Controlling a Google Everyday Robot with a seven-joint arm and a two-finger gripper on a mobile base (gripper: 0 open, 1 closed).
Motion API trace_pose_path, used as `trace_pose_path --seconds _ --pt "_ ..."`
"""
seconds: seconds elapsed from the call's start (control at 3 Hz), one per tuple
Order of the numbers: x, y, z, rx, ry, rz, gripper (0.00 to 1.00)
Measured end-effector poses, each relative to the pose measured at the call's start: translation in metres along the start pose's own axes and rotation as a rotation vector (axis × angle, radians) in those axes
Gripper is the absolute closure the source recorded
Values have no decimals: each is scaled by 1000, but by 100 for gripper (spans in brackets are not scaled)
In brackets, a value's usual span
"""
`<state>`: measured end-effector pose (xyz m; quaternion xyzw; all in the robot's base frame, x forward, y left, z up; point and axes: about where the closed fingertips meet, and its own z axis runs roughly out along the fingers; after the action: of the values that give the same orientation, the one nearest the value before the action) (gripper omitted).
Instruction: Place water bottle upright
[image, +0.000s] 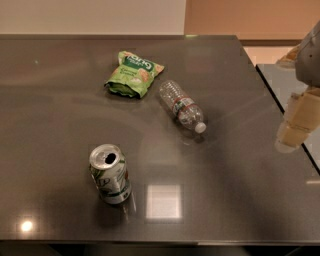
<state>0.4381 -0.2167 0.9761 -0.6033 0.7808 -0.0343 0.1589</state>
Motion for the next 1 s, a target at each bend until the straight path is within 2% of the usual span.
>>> trace_pose_path --seconds 0.33,0.67,1.0 --pt "0 0 0 0 0 0 0" --pt "-4 -3 -1 8 -10 -29 0" --pt "-26 -18 6 10 -40 -144 0"
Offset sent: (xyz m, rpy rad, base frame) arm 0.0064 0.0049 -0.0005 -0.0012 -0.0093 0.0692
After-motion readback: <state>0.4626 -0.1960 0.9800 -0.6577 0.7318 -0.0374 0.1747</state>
